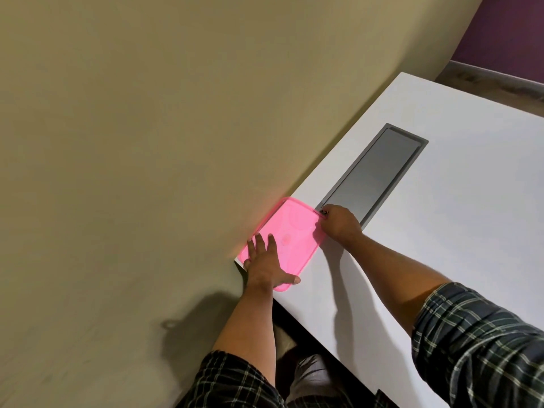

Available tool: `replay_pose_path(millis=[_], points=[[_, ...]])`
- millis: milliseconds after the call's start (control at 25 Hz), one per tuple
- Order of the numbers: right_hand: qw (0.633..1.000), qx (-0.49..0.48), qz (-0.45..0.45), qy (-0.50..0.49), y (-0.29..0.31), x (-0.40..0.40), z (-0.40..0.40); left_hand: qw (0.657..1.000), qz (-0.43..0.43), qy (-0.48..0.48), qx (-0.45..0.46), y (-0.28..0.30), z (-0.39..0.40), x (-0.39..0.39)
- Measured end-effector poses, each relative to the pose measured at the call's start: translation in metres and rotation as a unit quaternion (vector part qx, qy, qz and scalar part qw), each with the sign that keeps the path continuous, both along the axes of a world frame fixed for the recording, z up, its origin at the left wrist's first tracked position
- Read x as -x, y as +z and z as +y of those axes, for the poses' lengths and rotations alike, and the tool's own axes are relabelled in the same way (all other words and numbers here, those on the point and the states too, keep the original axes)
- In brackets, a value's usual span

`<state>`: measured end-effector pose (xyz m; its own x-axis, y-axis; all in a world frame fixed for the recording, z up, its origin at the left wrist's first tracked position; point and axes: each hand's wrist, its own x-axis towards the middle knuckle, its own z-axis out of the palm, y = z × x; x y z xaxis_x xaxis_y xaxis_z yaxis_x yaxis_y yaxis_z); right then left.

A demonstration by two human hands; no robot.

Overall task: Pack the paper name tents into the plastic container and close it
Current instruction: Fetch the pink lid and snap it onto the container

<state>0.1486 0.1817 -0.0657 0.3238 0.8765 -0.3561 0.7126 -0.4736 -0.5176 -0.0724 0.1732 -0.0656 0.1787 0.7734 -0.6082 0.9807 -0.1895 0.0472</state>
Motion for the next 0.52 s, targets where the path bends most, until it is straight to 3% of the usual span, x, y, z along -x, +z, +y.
replay_pose_path(millis=[280, 520], points=[[0.988, -0.010, 0.108, -0.107, -0.002, -0.004, -0.002, 1.000, -0.018, -0.004, -0.024, -0.003, -0.006, 0.005], [0.946, 0.024, 0.283, -0.154, 0.011, -0.015, -0.012, 0.995, -0.067, 0.032, -0.068, 0.004, -0.019, 0.017]])
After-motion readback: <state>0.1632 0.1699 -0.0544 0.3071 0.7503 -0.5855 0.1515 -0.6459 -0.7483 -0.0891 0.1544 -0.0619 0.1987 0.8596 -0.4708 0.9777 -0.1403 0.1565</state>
